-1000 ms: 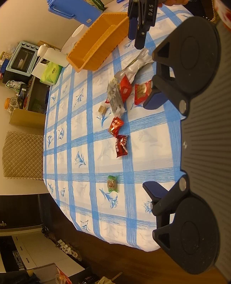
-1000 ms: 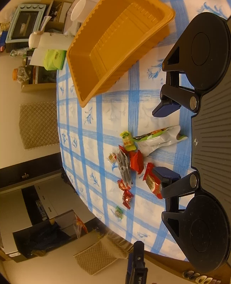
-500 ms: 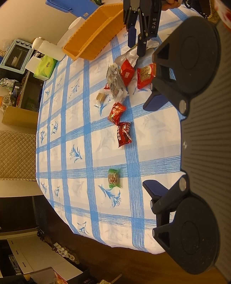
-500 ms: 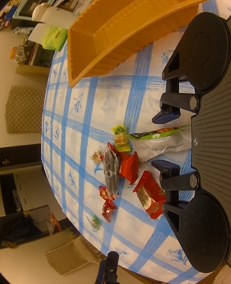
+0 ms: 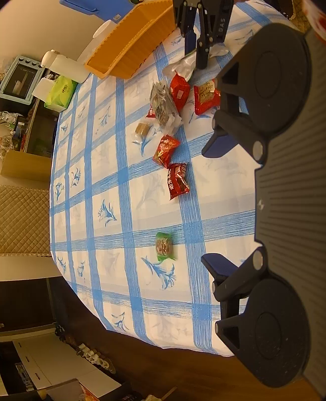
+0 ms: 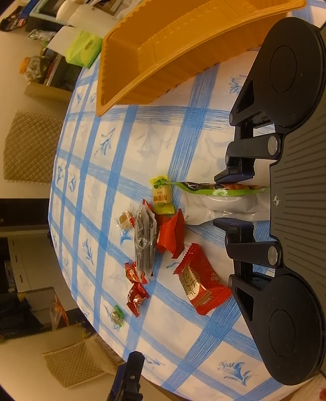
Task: Organize snacks
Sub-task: 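Grasp the white-and-green snack bag with the right gripper while the left tool approaches the green-wrapped sweet, then grasp the green-wrapped sweet with the left gripper while the right gripper carries the bag toward the orange tray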
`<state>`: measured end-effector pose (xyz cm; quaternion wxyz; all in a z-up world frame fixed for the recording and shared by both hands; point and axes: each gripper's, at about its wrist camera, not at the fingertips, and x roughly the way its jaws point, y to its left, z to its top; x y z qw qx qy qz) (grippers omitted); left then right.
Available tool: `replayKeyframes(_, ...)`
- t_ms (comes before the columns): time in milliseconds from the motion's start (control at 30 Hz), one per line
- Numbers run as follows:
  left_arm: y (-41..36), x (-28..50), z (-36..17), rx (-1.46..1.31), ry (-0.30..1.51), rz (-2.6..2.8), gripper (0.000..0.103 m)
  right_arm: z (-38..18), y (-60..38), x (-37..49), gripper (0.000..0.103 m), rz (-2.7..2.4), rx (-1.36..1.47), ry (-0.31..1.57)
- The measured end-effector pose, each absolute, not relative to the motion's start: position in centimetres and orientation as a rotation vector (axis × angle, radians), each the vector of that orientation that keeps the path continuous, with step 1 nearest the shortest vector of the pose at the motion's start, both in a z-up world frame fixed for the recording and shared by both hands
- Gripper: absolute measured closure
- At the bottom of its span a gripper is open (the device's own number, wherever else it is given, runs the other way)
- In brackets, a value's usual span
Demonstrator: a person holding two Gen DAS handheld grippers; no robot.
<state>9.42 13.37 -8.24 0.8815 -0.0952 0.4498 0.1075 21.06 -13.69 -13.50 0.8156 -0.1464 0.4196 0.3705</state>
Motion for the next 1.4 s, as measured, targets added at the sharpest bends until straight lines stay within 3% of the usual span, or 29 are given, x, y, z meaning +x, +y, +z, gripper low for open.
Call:
replayKeyframes(167,14.1,10.0,-8.8,-0.171,0.935,0.222,0.025,-12.3,-15.3,20.8,0.073,0.724,-0.247,0.899)
replayKeyframes(633,17.6,13.2,-11.5,-0.057,0.953,0.220,0.055,-8.5,-19.6,21.7,0.073,0.555,-0.095,0.867)
replayKeyframes(1167,19.7,16.6,-13.5,0.010,0.978,0.195,0.063,-8.0,-20.5,23.0,0.073,0.494,-0.027,0.882)
replayKeyframes(1400,20.0,17.9,-13.5,0.006,0.976,0.175,0.076,-7.9,-20.7,23.2,0.073,0.483,-0.020,0.888)
